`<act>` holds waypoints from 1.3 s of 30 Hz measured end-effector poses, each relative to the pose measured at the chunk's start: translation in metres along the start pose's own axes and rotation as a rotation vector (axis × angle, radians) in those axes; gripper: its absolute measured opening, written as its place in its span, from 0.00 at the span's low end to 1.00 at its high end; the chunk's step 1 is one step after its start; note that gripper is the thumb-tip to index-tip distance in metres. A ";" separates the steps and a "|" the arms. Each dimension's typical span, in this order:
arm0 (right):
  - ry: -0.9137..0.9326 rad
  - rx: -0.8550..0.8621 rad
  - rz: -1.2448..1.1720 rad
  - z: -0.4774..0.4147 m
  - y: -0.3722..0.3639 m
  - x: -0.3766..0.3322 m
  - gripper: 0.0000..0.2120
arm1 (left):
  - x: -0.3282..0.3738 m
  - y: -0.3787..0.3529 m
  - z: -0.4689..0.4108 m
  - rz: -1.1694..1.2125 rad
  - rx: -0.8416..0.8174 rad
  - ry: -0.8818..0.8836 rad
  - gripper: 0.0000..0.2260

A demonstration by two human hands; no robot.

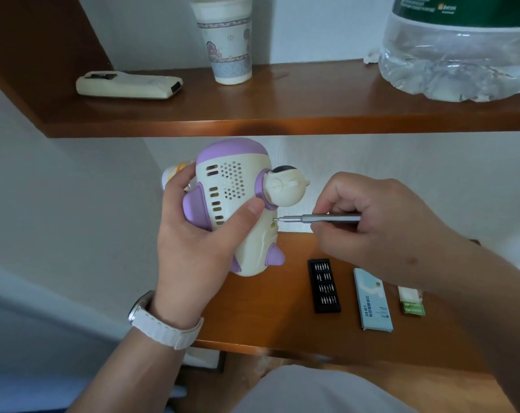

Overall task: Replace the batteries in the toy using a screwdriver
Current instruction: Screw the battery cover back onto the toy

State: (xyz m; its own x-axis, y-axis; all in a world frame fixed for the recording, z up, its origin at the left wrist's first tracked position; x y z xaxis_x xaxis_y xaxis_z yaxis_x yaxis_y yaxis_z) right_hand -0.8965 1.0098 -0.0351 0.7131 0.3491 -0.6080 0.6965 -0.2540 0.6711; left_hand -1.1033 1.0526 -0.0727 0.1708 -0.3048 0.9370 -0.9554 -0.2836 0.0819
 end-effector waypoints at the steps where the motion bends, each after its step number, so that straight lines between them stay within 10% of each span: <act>1: -0.008 0.003 -0.010 -0.001 0.001 0.000 0.05 | 0.000 -0.001 -0.001 0.002 -0.001 -0.004 0.34; 39: -0.058 -0.015 0.025 0.004 0.016 0.022 0.05 | -0.006 -0.035 -0.004 0.016 -0.085 -0.023 0.36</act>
State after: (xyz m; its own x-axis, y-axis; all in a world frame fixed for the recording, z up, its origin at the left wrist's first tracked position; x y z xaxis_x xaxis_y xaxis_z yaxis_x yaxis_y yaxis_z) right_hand -0.8696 1.0095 -0.0395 0.7341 0.2897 -0.6141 0.6773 -0.2480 0.6927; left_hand -1.0717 1.0679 -0.0795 0.1602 -0.3299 0.9303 -0.9749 -0.2003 0.0969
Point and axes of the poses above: each hand's wrist, its own z-axis away from the middle knuckle, its own y-axis out of the back of the hand, x = y × z, the point moved 4 cm from there along -z, towards the middle knuckle, and after that the axes turned 9 degrees about x, right-handed, at the moved point
